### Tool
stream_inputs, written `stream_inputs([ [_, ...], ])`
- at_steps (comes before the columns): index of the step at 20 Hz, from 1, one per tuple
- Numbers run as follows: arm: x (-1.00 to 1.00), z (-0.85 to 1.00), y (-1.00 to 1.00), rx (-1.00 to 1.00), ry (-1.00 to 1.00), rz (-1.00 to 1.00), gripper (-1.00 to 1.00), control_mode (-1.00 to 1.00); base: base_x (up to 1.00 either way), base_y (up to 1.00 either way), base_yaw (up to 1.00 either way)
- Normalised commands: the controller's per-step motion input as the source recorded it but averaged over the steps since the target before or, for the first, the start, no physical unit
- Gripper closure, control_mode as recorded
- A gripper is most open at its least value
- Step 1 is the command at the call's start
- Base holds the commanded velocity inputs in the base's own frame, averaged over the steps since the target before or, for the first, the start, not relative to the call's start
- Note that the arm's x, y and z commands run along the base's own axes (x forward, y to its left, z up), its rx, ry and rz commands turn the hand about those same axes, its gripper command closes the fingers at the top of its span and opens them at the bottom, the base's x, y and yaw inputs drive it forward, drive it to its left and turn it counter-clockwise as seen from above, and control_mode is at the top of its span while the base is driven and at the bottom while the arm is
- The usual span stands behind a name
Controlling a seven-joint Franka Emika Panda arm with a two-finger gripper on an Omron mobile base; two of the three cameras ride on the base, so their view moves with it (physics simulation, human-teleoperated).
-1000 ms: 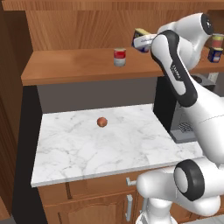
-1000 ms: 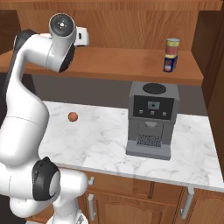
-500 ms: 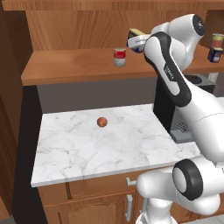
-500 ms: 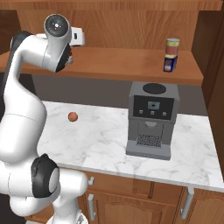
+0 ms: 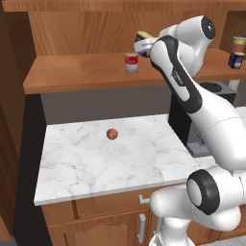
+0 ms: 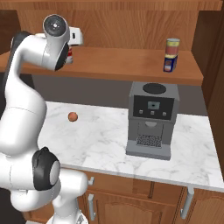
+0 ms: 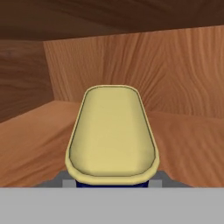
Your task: Stack two cans on top of the other two cans in the cabinet.
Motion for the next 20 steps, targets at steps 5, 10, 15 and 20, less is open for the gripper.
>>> stream_inputs([
  [5, 0.22, 0.0, 0.04, 0.0, 0.0, 0.0, 1.0, -1.0, 0.0, 0.0, 0.0],
  [10, 0.17, -0.04, 0.03, 0.0, 0.0, 0.0, 1.0, -1.0, 0.0, 0.0, 0.0],
  [15, 0.17, -0.1, 0.01, 0.0, 0.0, 0.0, 1.0, -1.0, 0.0, 0.0, 0.0],
  [20, 0.18, -0.06, 0.04, 0.0, 0.0, 0.0, 1.0, -1.0, 0.0, 0.0, 0.0],
])
